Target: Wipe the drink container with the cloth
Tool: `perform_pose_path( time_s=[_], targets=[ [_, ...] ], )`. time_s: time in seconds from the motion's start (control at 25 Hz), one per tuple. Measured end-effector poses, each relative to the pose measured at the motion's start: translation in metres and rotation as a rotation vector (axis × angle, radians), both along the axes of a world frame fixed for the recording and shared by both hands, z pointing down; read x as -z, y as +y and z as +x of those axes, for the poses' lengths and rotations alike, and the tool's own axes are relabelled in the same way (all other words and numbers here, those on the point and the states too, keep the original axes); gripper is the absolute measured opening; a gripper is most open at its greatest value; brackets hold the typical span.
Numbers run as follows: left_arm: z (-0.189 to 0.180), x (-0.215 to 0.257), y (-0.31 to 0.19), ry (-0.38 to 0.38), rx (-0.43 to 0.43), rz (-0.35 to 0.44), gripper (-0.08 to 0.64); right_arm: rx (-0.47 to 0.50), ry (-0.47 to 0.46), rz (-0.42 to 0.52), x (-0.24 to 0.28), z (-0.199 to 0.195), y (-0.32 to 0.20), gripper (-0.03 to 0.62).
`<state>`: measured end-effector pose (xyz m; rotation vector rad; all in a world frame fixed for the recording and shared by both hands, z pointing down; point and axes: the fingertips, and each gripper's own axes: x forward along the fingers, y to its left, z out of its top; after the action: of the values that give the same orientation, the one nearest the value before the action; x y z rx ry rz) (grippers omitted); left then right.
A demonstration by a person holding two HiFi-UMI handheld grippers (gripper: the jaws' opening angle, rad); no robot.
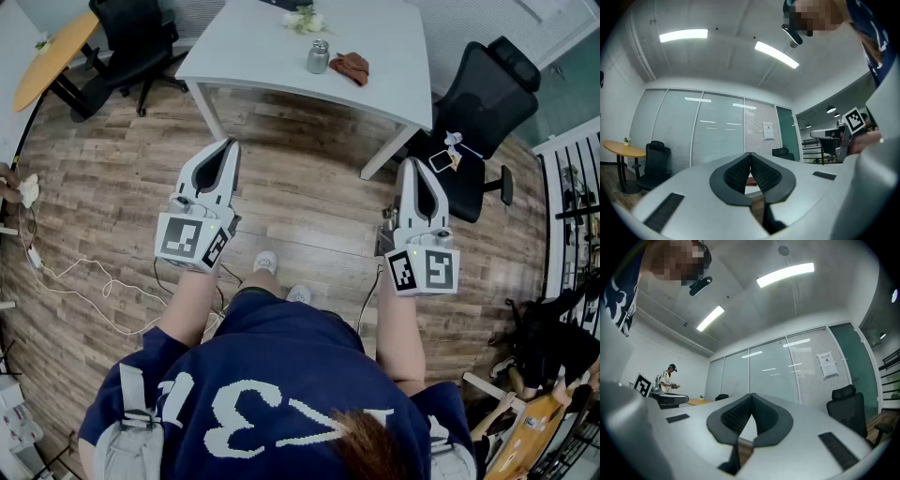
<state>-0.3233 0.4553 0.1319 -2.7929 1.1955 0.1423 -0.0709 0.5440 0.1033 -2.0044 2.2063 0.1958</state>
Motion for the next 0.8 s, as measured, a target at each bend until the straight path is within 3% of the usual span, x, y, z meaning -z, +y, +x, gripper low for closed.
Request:
perform_pose_path(
  time_s=[0.24,0.4,0.6,0.8],
  targets=[
    [0.014,-0.002,0.038,0.015,0.021,-0.031,0.017,0.009,0.007,-0.014,-0.002,0.013,0.038,0.023],
    [0.02,-0.001,0.049,0.004,0.032,-0.029,0.017,0.07,0.005,-0.011,-0.003,0.008,0.045,0.025],
    [0.02,-0.003,0.044,-0.019,0.047,-0.033,0.017,0.097,-0.037,-0.011,-0.007,0.009,0.033,0.025],
    [0.024,-0.008,0.009,-0.004,0.047,-0.046,0.017,0.108,-0.041,-0.024,-0.011,0.012,-0.002,0.026]
  ],
)
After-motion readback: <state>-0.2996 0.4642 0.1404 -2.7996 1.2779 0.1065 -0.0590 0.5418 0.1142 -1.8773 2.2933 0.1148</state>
